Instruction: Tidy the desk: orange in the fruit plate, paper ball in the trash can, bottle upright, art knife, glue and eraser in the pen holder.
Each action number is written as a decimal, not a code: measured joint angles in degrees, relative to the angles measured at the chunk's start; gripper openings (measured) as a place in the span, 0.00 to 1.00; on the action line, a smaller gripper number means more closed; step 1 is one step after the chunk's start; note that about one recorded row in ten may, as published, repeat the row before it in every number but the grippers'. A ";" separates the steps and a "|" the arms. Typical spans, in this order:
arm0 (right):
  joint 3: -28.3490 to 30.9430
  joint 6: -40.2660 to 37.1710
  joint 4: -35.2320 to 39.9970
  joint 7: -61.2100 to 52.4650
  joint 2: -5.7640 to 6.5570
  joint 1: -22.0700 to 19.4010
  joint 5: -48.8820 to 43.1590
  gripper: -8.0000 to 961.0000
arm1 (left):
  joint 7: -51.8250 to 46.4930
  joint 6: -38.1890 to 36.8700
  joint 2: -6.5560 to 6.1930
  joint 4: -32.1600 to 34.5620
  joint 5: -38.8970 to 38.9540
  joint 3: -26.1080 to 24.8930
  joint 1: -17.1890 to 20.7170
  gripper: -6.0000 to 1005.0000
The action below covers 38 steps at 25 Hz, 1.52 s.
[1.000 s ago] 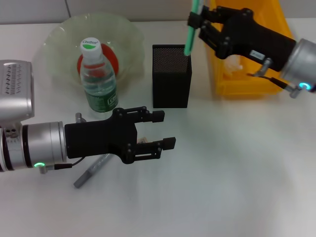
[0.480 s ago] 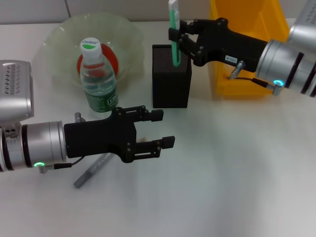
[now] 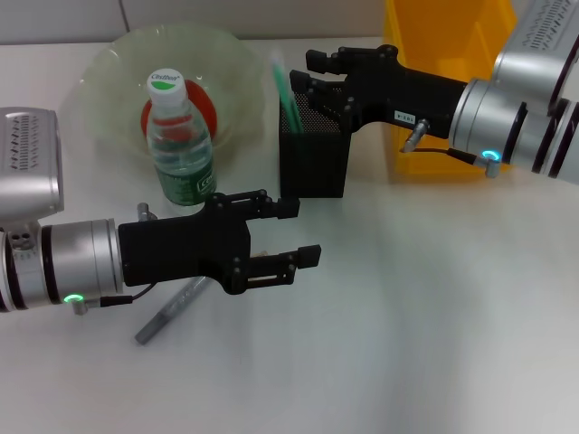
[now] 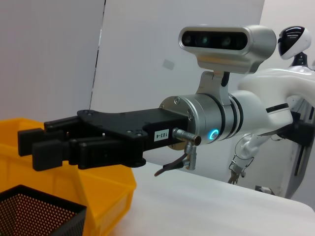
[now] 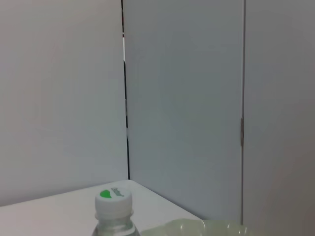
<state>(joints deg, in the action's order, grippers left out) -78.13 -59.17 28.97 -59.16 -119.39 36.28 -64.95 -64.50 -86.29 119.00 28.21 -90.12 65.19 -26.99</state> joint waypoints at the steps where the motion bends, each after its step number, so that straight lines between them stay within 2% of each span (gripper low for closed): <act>1: -0.05 0.12 0.00 0.00 -0.01 -0.01 0.00 0.33 | 0.00 0.00 0.00 0.00 0.01 0.00 0.00 0.67; 9: 0.15 0.05 0.37 0.03 -0.11 -0.66 0.00 0.33 | 0.00 0.01 0.00 0.01 0.04 0.01 0.00 0.67; 13: 0.16 -0.50 2.73 -0.45 0.06 -2.59 0.01 0.33 | 0.00 0.06 0.00 -0.03 0.04 0.01 0.09 0.67; 16: 0.00 -2.50 8.02 -0.62 0.17 -6.79 -0.09 0.33 | -0.01 -0.03 0.00 -0.07 0.04 -0.04 0.20 0.67; 17: 0.00 -5.14 12.81 -0.93 0.18 -10.22 -0.58 0.33 | -0.01 -0.03 0.00 -0.07 0.04 -0.01 0.20 0.67; 18: 0.00 -5.14 12.81 -0.93 0.18 -10.22 -0.58 0.33 | -0.01 -0.04 0.00 -0.08 0.04 -0.01 0.22 0.67; 19: 0.10 -6.75 15.36 -1.56 0.18 -11.94 -1.23 0.33 | -0.01 -0.07 0.00 -0.08 0.04 -0.05 0.24 0.67; 22: 1.79 -13.02 23.19 -8.62 0.14 -16.24 -6.71 0.33 | -0.01 -0.11 0.00 -0.08 0.04 -0.17 0.32 0.67; 25: 3.91 -16.69 26.12 -14.74 0.15 -16.85 -11.05 0.33 | -0.01 -0.09 0.00 -0.08 0.04 -0.08 0.29 0.67; 27: 8.03 -23.25 30.87 -26.19 0.28 -16.58 -19.19 0.33 | -0.01 -0.09 0.00 -0.09 0.03 0.09 0.23 0.67; 28: 8.03 -23.25 30.87 -26.19 0.28 -16.58 -19.19 0.33 | -0.01 -0.09 0.00 -0.09 0.03 0.09 0.23 0.67; 32: 13.84 -32.38 35.29 -36.66 0.42 -15.36 -26.73 0.33 | -0.01 -0.14 0.00 -0.09 0.03 -0.14 0.40 0.67; 38: 18.68 -38.63 33.58 -39.23 1.37 -14.12 -27.56 0.33 | -0.01 -0.30 0.00 -0.09 0.03 -0.20 0.54 0.67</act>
<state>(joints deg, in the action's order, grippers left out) -59.44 -97.80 62.55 -98.39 -118.02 22.16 -92.51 -64.51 -86.59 119.00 28.12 -90.09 64.99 -26.45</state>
